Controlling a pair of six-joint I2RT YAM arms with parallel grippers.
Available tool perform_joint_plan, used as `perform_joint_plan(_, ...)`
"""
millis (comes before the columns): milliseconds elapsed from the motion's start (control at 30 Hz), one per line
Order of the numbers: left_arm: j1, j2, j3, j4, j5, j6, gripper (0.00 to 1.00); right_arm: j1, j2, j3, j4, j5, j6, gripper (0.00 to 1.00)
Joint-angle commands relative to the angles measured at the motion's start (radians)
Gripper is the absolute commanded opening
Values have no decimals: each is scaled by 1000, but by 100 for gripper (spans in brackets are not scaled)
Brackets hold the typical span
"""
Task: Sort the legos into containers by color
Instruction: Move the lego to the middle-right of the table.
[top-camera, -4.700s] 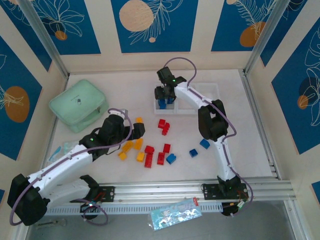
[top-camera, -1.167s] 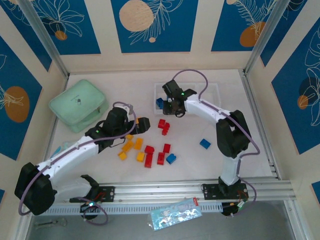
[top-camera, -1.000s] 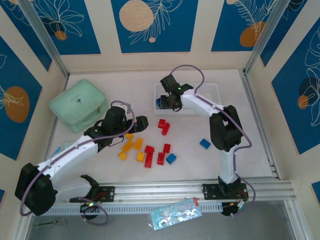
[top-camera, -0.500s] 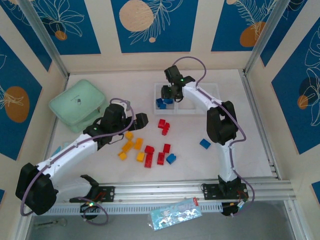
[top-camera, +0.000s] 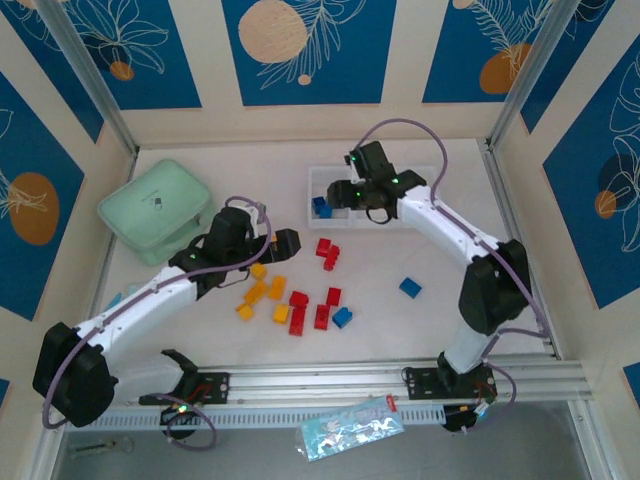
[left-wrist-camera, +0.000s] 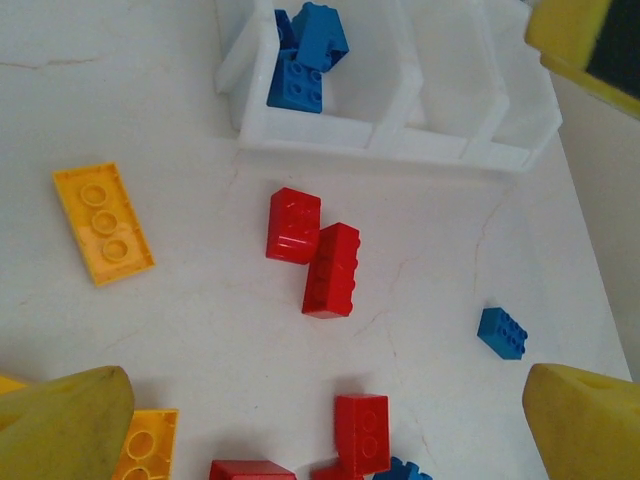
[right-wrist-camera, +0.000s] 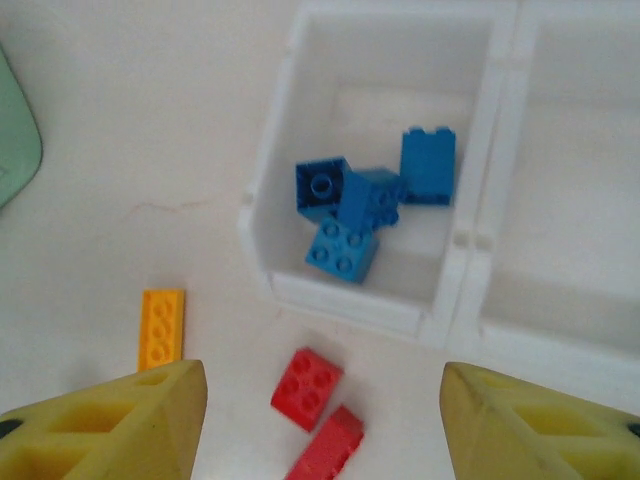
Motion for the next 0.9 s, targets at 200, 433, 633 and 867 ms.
perform_joint_plan(200, -125, 26, -10, 88, -8, -31, 99, -52, -268, -306, -103, 12, 81, 72)
perform_joint_plan(433, -215, 82, -52, 191, -53, -89, 99, -148, -366, -509, -128, -69, 135, 76)
perform_joint_plan(633, -268, 123, -67, 243, -90, -133, 99, -238, -371, -629, -68, -165, 179, 79)
perform_joint_plan(867, -300, 131, -69, 268, -133, -138, 99, -283, -292, -663, -46, -171, 187, 81)
